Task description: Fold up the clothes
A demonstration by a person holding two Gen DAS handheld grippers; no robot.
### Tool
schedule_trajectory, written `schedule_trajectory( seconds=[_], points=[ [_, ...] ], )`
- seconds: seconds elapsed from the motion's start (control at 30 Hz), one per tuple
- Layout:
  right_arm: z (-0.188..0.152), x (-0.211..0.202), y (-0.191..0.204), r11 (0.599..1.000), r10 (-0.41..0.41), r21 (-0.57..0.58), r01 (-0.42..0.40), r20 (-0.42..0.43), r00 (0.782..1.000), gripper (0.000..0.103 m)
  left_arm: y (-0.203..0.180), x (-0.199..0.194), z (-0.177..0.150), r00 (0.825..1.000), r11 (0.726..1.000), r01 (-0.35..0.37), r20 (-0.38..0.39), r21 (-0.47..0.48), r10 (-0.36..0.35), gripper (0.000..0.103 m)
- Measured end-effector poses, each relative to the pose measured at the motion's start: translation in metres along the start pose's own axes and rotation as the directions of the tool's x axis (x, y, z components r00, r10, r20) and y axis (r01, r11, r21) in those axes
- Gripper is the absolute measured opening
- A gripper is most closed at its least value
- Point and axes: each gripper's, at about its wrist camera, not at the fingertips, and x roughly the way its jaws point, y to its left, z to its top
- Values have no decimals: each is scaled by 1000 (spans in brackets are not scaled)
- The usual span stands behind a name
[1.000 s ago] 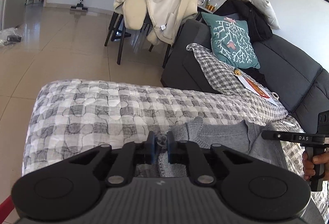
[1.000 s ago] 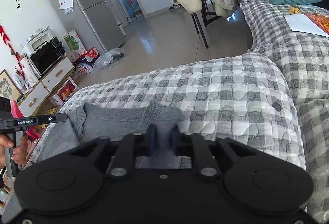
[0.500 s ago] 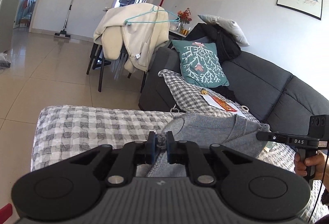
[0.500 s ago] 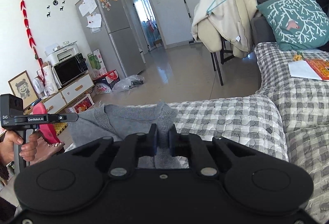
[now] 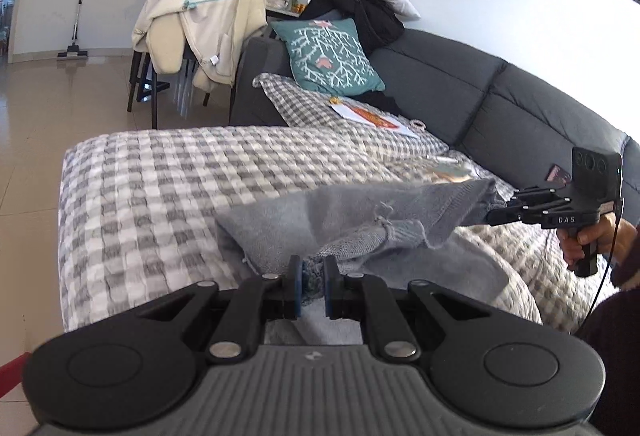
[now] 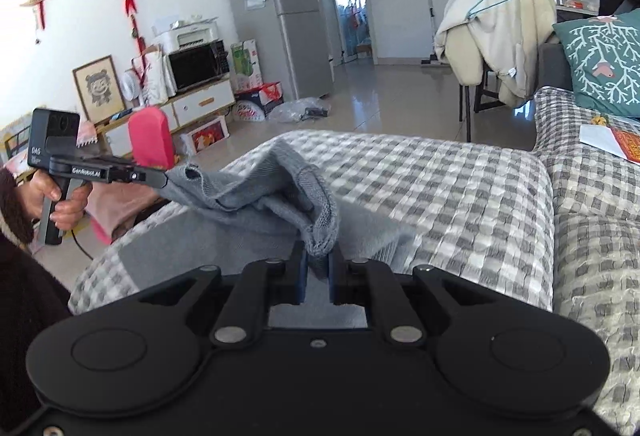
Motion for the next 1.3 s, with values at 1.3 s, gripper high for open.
schedule_trajectory(
  seconds=[1.3],
  points=[
    [-18,34,-67,635,143,770,-52,-52,988,39,59,18,30,993,821,-16,-102,-571,-51,27]
  ],
)
